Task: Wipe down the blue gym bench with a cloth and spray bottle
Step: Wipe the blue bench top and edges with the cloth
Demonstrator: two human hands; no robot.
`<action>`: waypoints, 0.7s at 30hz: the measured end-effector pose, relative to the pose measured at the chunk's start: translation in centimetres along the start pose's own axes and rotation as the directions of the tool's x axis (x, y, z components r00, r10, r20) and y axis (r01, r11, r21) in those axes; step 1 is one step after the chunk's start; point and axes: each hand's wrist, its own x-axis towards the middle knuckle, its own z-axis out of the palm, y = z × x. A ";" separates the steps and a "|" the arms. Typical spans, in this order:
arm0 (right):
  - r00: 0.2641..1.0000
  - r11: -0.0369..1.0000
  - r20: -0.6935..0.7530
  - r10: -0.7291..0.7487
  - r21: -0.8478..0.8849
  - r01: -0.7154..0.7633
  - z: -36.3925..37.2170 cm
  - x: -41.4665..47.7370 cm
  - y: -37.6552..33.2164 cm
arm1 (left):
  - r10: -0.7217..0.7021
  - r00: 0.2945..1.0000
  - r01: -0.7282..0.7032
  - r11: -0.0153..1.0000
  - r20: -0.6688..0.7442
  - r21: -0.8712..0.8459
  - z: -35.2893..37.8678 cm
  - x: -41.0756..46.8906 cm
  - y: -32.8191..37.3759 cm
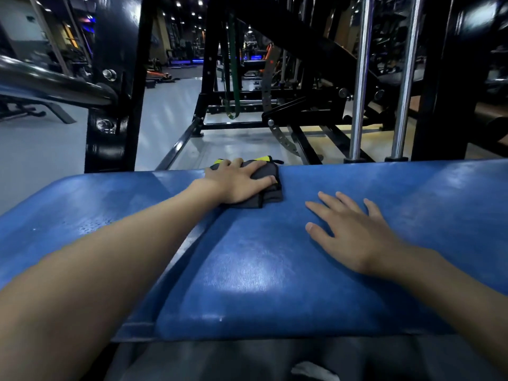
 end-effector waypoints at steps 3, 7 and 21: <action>1.000 1.000 -0.016 0.006 0.016 -0.005 -0.1 -0.1 0.0 | -0.013 1.000 0.013 1.000 -0.012 0.000 0.0 1.2 0.0; 1.000 0.999 -0.025 0.007 0.033 -0.006 -0.2 -0.3 -0.1 | 0.017 1.000 -0.017 0.999 -0.005 0.027 0.2 -1.0 0.3; 1.000 0.999 -0.010 0.030 -0.014 -0.030 -0.8 -0.4 -0.7 | 0.148 0.983 -0.135 0.983 -0.105 0.122 1.7 -19.9 0.1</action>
